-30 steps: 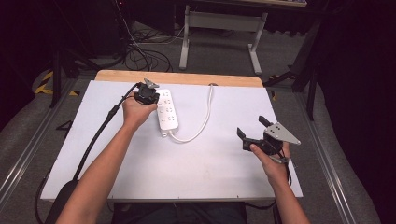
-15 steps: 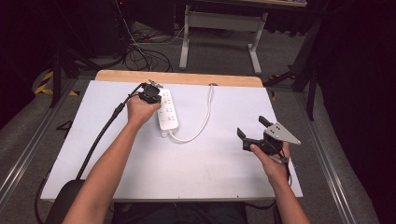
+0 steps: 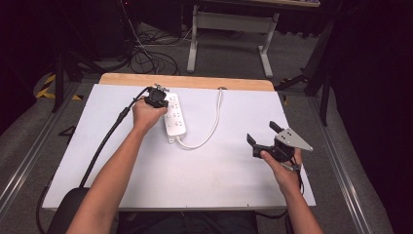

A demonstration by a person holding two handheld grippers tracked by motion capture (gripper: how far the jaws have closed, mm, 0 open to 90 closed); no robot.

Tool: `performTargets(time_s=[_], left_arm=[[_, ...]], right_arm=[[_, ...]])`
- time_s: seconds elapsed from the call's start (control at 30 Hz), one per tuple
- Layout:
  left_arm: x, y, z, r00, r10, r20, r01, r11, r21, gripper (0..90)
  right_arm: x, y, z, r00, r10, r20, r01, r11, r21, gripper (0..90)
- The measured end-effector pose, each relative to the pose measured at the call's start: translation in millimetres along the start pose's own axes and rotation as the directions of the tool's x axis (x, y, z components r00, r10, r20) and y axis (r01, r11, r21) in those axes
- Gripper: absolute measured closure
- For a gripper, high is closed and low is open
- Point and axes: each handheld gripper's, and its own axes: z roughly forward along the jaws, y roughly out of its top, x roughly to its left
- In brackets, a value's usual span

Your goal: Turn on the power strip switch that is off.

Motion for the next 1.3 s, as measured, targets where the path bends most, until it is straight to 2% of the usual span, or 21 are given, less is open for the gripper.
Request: performTargets(time_s=[0.1, 0.13, 0.47, 0.63, 0.67, 0.73, 0.77, 0.87, 0.93, 1.03, 1.3], left_arm=[[-3.2, -0.7, 0.2, 0.9993, 0.023, -0.029, -0.023, 0.9997, 0.002, 89.8], [-4.2, -1.0, 0.1, 0.9994, 0.025, -0.026, -0.025, 0.9997, 0.002, 89.9], [-7.9, -2.6, 2.1, 0.9985, 0.022, -0.05, -0.022, 0.9998, 0.001, 90.0], [-9.6, -2.6, 4.5, 0.9996, 0.0, -0.029, 0.0, 1.0, -0.01, 90.0], [-11.7, -2.6, 4.8, 0.9989, 0.01, -0.046, -0.011, 0.9999, -0.009, 90.0], [-19.5, -2.8, 5.7, 0.9934, 0.056, -0.1, -0.057, 0.9984, -0.001, 90.0], [-20.7, -3.1, 5.8, 0.9914, 0.063, -0.115, -0.063, 0.998, -0.002, 90.0], [-19.6, -3.7, 5.9, 0.9934, 0.033, -0.11, -0.033, 0.9995, 0.0, 90.0], [-16.5, -5.1, 5.3, 0.9962, 0.006, -0.087, -0.006, 0.9999, -0.009, 90.0], [-17.9, -4.7, 5.6, 0.9955, 0.008, -0.095, -0.009, 0.9999, -0.008, 90.0], [-15.9, -5.3, 5.4, 0.9964, 0.005, -0.084, -0.006, 0.9999, -0.014, 90.0]], right_arm=[[0.1, 0.0, 0.0, 1.0, 0.0, -0.001, 0.0, 1.0, -0.002, 4.9], [0.0, 0.1, -0.2, 1.0, -0.001, 0.0, 0.001, 1.0, -0.001, 4.9], [0.2, 0.7, -1.1, 1.0, -0.002, 0.0, 0.002, 1.0, -0.008, 4.9], [1.2, 1.7, -3.2, 1.0, -0.003, -0.001, 0.003, 1.0, -0.013, 5.0], [1.2, 1.7, -3.2, 1.0, -0.003, -0.001, 0.003, 1.0, -0.013, 5.0], [1.2, 1.8, -3.5, 1.0, -0.003, -0.001, 0.003, 1.0, -0.015, 5.0], [1.1, 2.0, -3.6, 1.0, -0.003, 0.0, 0.003, 1.0, -0.015, 5.0], [1.1, 2.8, -5.4, 1.0, -0.003, 0.0, 0.003, 1.0, -0.017, 5.0], [0.5, 2.7, -6.3, 1.0, -0.005, 0.0, 0.005, 1.0, -0.02, 5.0], [-0.9, 3.1, -9.1, 1.0, -0.003, 0.006, 0.003, 1.0, -0.023, 5.0], [-0.4, 1.9, -8.3, 1.0, -0.005, 0.004, 0.005, 1.0, -0.014, 5.0]])
